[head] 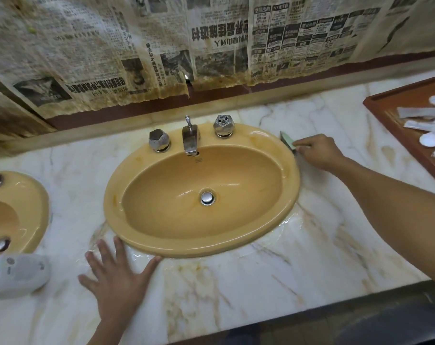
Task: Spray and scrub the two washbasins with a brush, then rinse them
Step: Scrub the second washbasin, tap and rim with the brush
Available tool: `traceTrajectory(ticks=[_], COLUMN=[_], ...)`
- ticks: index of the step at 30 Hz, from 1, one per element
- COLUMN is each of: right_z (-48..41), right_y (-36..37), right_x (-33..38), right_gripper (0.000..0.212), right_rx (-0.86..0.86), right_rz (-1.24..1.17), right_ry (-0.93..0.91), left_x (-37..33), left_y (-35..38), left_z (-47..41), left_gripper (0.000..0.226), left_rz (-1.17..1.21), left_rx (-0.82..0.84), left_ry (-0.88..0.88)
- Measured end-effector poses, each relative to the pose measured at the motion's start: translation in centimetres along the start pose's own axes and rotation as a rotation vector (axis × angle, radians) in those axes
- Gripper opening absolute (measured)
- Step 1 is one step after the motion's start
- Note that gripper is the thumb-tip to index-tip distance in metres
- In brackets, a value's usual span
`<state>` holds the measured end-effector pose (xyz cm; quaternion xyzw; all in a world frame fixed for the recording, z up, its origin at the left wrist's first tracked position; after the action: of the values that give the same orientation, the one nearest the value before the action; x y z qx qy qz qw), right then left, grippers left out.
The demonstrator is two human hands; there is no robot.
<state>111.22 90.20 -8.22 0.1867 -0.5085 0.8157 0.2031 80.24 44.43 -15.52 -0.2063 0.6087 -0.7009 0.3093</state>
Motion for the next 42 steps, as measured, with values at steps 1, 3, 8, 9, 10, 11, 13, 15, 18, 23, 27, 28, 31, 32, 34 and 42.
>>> traceTrajectory(ticks=[1,3,8,9,10,11,13,15,18,23,27,28,31,32,34,42], right_z=[-0.3,-0.5,1.6,2.2,2.8,3.4,4.8,7.1,11.6,12.2,8.1,7.2,4.7,4.1,3.2,0.8], right_y=[0.0,-0.1,1.4,1.9,2.2,2.3,2.1,2.3,4.0,6.5,4.4,3.8,3.4,3.6,4.5,4.6], right_x=[0.7,2.1,4.3,4.2,4.0,3.6,2.1,0.1,-2.5,-1.5,1.8,2.6,4.0,4.4,5.4,8.5], right_gripper=[0.028,0.031,0.03,0.029,0.028,0.028,0.029,0.03,0.034,0.034,0.034,0.034,0.032,0.032,0.031,0.033], right_rx=[-0.005,-0.045,-0.164,-0.144,-0.13,-0.126,-0.137,-0.169,-0.199,-0.106,-0.242,-0.272,-0.254,-0.23,-0.211,-0.127], right_rz=[0.033,0.122,0.344,0.397,0.427,0.428,0.367,0.28,0.202,0.157,0.052,0.043,0.089,0.119,0.158,0.425], right_ry=[-0.012,-0.041,-0.213,-0.241,-0.251,-0.242,-0.169,-0.092,-0.075,-0.004,-0.002,-0.014,-0.016,-0.023,-0.077,-0.235], left_x=[0.1,0.1,0.1,0.1,0.1,0.2,0.2,0.2,0.1,0.1,0.2,0.2,0.4,0.4,0.5,0.4], left_y=[0.1,0.3,0.3,0.4,0.4,0.5,0.5,0.5,0.4,0.3,0.5,0.6,0.5,0.6,0.7,0.5], left_z=[0.0,0.0,0.0,0.1,0.1,0.1,0.1,0.2,0.2,0.2,0.1,0.1,-0.1,-0.1,-0.1,0.0], left_gripper=[0.119,0.12,0.12,0.12,0.12,0.119,0.118,0.118,0.117,0.117,0.119,0.12,0.119,0.119,0.118,0.119], left_rz=[-0.001,-0.013,0.003,0.009,0.014,0.016,0.016,0.021,0.012,0.014,0.002,-0.003,-0.007,-0.009,-0.015,-0.006], left_rx=[0.002,0.004,-0.006,-0.009,-0.01,-0.013,-0.025,-0.028,-0.033,-0.04,-0.032,-0.033,-0.032,-0.032,-0.032,-0.049], left_ry=[-0.003,-0.008,-0.005,-0.004,-0.003,-0.001,0.003,0.006,0.008,0.011,-0.002,-0.004,0.011,0.018,0.02,0.03])
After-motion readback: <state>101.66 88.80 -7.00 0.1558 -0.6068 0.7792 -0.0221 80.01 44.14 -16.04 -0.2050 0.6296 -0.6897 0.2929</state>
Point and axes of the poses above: each hand's wrist, its own z-axis away from the middle knuckle, its own y-axis out of the palm, x = y × z, the point moved 1 cm from there along -z, towards the middle knuckle, and after that the axes turned 14 degrees about y, right-handed, at the moved point
